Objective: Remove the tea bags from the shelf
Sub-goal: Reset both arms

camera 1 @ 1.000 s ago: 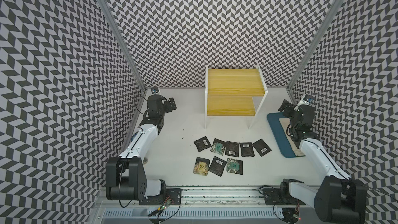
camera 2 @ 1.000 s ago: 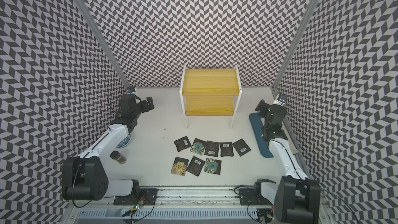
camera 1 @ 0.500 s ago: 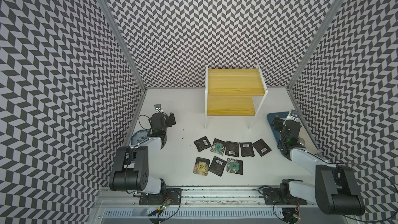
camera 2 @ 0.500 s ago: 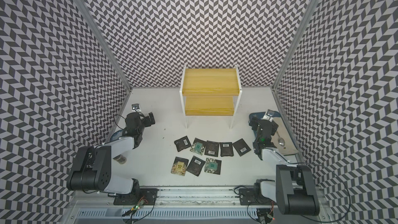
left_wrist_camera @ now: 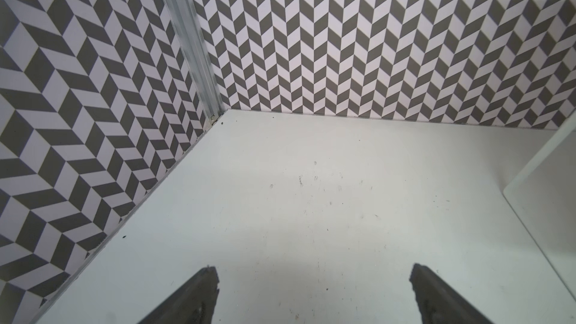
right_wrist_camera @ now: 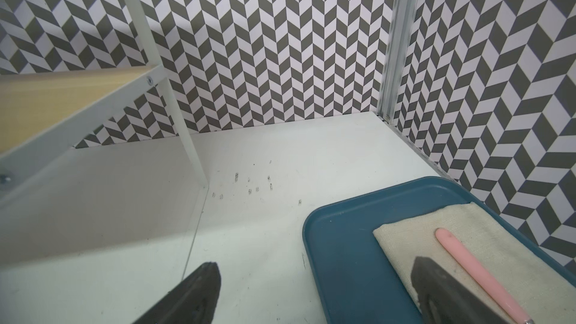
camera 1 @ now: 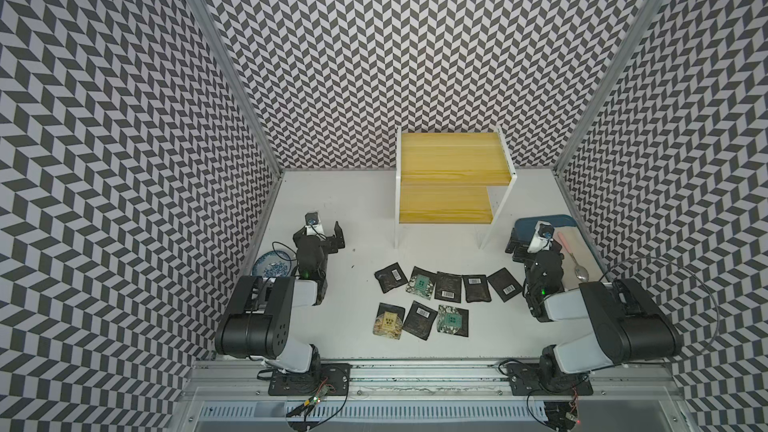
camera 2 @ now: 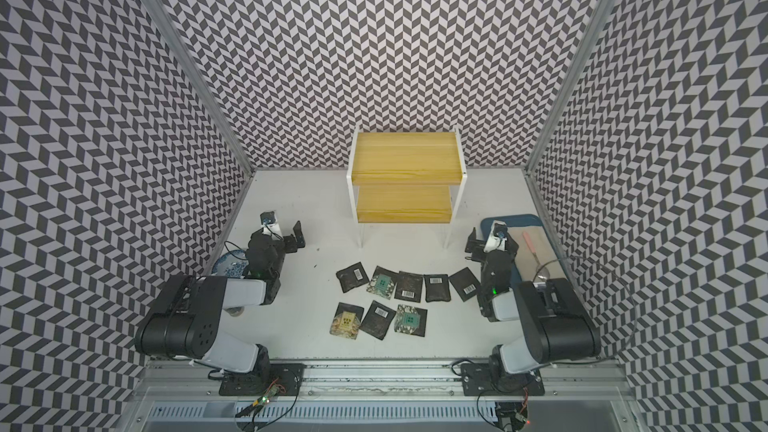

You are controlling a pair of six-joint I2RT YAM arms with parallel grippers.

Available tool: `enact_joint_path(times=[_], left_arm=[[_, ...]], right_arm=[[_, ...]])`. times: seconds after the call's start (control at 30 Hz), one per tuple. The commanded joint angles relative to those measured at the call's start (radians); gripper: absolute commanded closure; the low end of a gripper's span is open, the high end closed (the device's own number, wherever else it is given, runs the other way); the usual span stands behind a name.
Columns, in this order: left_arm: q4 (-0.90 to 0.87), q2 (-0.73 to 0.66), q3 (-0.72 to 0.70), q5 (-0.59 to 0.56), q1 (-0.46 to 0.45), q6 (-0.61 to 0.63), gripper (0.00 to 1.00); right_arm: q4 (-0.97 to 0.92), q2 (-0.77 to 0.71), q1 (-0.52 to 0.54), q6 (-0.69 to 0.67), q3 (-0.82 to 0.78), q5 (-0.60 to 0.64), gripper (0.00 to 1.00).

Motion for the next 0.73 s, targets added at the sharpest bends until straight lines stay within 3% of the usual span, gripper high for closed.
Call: enact_joint_path(times=[0.0, 0.17, 0.7], left_arm=[[0.206, 0.02, -0.067, 0.072, 0.011, 0.025, 0.0], [0.268, 0.047, -0.082, 0.072, 0.017, 0.022, 0.0], [0.235, 0.021, -0.086, 0.074, 0.018, 0.02, 0.0]], right_arm=[[0.19, 0.034, 0.008, -0.024, 0.0, -0.004, 0.0], [0.172, 0.027, 0.01, -0.023, 0.002, -0.004, 0.0], [0.128, 0.021, -0.011, -0.003, 0.008, -0.028, 0.0]])
